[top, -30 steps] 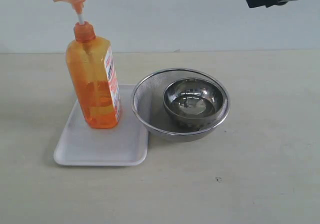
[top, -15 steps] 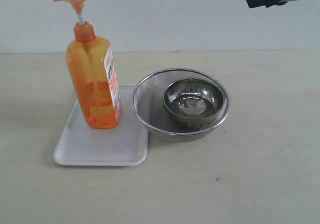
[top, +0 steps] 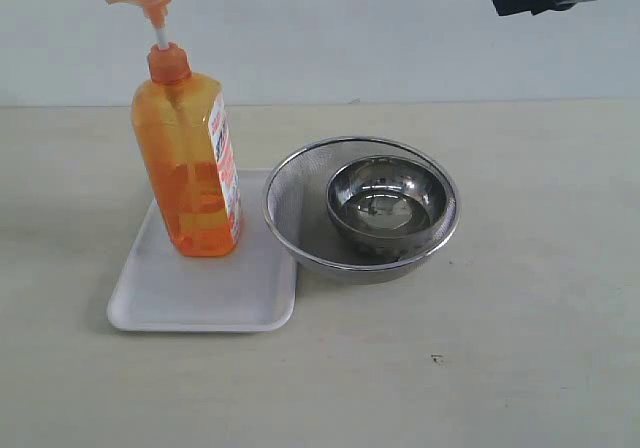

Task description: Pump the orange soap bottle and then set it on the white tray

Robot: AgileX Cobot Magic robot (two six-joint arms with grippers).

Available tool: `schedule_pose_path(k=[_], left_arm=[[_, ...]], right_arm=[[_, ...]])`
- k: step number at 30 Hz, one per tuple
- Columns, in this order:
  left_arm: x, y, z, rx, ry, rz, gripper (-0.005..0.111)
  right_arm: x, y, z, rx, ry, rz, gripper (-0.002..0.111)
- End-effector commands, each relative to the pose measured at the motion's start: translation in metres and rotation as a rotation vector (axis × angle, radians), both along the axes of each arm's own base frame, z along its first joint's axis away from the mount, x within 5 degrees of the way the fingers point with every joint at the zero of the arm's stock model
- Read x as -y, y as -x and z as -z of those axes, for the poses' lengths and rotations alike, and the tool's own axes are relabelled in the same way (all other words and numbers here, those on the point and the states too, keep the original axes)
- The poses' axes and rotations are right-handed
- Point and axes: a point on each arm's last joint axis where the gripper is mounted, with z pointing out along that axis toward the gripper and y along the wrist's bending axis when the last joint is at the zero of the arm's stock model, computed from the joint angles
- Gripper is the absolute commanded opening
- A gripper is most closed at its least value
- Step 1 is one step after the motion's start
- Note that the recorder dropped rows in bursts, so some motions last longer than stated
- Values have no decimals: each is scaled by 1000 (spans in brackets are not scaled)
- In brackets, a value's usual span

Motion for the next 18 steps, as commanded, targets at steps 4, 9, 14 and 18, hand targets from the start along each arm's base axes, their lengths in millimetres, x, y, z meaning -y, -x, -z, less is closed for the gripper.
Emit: schedule_pose_path(k=[4, 9, 14, 18], left_arm=[[-3, 3, 10, -82, 34, -23, 5], [-4, 2, 14, -130, 42, -37, 5], [-7, 2, 23, -218, 57, -65, 5], [-8, 3, 28, -275, 103, -83, 5]], right_arm=[[2, 2, -5, 11, -6, 8, 0], [2, 2, -5, 11, -6, 8, 0], [2, 2, -5, 11, -6, 8, 0], [2, 2, -5, 11, -6, 8, 0]])
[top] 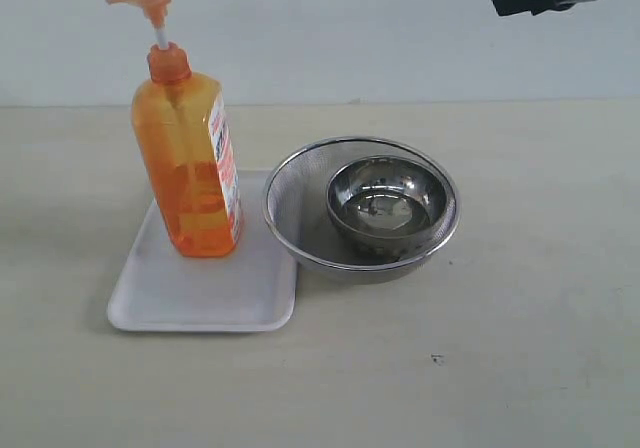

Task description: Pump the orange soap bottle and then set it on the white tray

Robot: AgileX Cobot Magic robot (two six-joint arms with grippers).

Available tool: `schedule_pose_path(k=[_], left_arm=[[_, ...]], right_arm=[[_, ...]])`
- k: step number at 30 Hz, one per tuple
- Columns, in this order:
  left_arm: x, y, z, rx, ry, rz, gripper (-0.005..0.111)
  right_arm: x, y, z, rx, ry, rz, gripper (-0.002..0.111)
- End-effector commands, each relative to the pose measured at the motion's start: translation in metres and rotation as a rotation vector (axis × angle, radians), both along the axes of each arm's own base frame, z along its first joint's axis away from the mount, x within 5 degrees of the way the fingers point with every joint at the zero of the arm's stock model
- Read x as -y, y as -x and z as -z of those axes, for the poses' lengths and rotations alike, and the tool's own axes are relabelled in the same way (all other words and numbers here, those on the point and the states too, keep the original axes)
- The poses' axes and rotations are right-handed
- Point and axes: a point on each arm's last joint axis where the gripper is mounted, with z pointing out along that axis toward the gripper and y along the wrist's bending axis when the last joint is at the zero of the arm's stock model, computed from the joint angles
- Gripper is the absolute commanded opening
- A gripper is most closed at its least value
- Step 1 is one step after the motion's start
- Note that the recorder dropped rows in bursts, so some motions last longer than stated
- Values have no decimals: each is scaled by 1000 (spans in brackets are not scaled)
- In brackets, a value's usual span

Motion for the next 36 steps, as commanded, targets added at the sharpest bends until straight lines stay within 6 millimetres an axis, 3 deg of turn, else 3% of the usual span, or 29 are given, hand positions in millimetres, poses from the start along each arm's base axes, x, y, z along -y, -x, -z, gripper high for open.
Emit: schedule_pose_path(k=[1, 8, 14, 17, 36], left_arm=[[-1, 1, 7, -59, 75, -18, 5], [6, 0, 11, -80, 382, 35, 5], [6, 1, 13, -116, 131, 56, 5], [7, 2, 18, -179, 136, 60, 5], [7, 2, 18, -173, 187, 61, 5]], right_arm=[[2, 2, -5, 10, -7, 7, 0], [2, 2, -5, 10, -7, 7, 0], [2, 2, -5, 10, -7, 7, 0], [2, 2, -5, 10, -7, 7, 0], [2, 3, -4, 7, -7, 3, 0]])
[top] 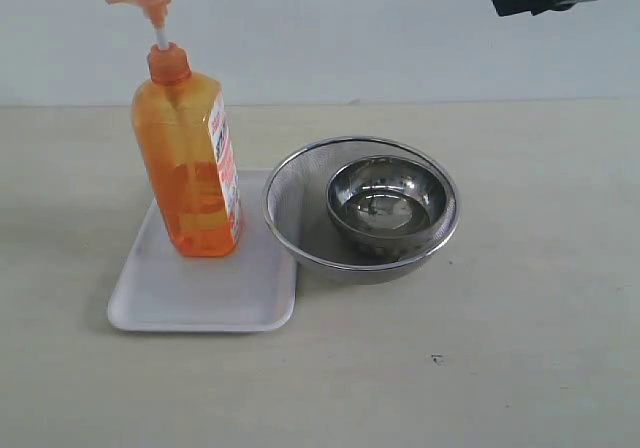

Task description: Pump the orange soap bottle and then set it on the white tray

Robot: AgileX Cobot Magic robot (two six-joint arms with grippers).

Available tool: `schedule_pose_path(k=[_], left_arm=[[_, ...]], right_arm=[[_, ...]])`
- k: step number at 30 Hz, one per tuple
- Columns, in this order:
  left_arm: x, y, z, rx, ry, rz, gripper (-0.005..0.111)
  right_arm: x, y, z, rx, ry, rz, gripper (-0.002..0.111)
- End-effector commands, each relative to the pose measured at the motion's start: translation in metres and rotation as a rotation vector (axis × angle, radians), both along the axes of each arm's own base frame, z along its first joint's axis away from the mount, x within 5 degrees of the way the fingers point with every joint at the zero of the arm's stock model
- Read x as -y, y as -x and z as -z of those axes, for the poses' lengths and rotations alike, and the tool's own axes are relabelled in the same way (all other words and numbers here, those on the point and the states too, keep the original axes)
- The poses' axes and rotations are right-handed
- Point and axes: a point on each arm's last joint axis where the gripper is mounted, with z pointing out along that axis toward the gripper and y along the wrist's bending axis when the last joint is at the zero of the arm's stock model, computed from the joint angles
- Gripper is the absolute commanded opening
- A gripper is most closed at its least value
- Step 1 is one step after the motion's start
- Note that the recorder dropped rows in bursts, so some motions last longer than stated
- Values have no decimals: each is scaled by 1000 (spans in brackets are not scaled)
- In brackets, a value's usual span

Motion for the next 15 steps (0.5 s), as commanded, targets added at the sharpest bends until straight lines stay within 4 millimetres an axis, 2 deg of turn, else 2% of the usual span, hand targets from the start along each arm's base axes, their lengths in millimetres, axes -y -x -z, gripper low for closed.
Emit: schedule_pose_path(k=[1, 15], left_arm=[[1, 0, 1, 0, 20, 4, 5], [1, 0, 1, -1, 17, 4, 5]], right_arm=[[1, 3, -4, 5, -8, 0, 0], [1, 3, -4, 3, -8, -2, 0]])
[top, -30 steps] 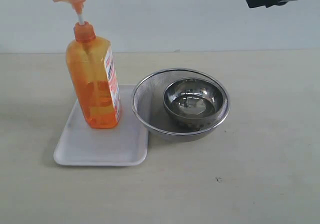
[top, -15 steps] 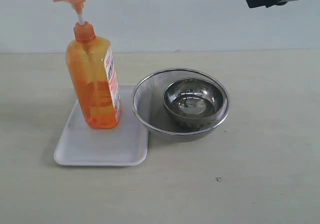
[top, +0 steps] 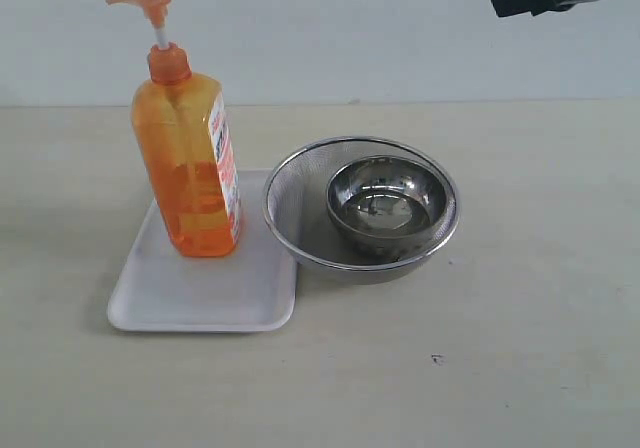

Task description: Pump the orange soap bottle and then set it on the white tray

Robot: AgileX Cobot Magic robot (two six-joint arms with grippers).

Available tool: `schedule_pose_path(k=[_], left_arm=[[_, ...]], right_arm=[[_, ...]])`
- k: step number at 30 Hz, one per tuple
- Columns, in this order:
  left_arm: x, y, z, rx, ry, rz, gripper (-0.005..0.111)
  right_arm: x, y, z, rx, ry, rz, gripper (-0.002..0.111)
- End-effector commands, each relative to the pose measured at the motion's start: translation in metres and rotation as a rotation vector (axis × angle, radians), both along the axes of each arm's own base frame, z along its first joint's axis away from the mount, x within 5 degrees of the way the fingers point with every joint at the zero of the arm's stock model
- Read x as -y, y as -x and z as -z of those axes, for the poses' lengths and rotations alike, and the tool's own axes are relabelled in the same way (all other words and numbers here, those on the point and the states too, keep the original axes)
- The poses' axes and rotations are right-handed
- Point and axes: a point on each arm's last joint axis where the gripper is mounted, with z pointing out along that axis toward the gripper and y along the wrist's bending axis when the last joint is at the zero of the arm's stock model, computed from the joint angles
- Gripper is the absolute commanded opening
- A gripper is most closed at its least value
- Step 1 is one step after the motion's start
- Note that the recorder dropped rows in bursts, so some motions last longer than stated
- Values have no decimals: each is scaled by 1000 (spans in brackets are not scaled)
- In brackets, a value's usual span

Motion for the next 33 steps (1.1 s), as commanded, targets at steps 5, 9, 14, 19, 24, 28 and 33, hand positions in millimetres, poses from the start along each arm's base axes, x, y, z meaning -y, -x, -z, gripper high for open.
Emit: schedule_pose_path(k=[5, 9, 14, 19, 24, 28, 33], left_arm=[[0, 0, 1, -1, 12, 5, 5], [0, 0, 1, -1, 12, 5, 5], [0, 0, 1, -1, 12, 5, 5], [0, 0, 1, -1, 12, 5, 5], [0, 0, 1, -1, 12, 5, 5], [0, 0, 1, -1, 12, 5, 5], [0, 0, 1, -1, 12, 5, 5]], right_arm=[[2, 3, -4, 8, -7, 4, 0], [2, 3, -4, 8, -7, 4, 0], [2, 3, -4, 8, -7, 4, 0], [2, 3, -4, 8, -7, 4, 0], [2, 2, -4, 8, -7, 7, 0], [4, -1, -4, 27, -6, 40, 0], [4, -2, -4, 0, -39, 80, 0]])
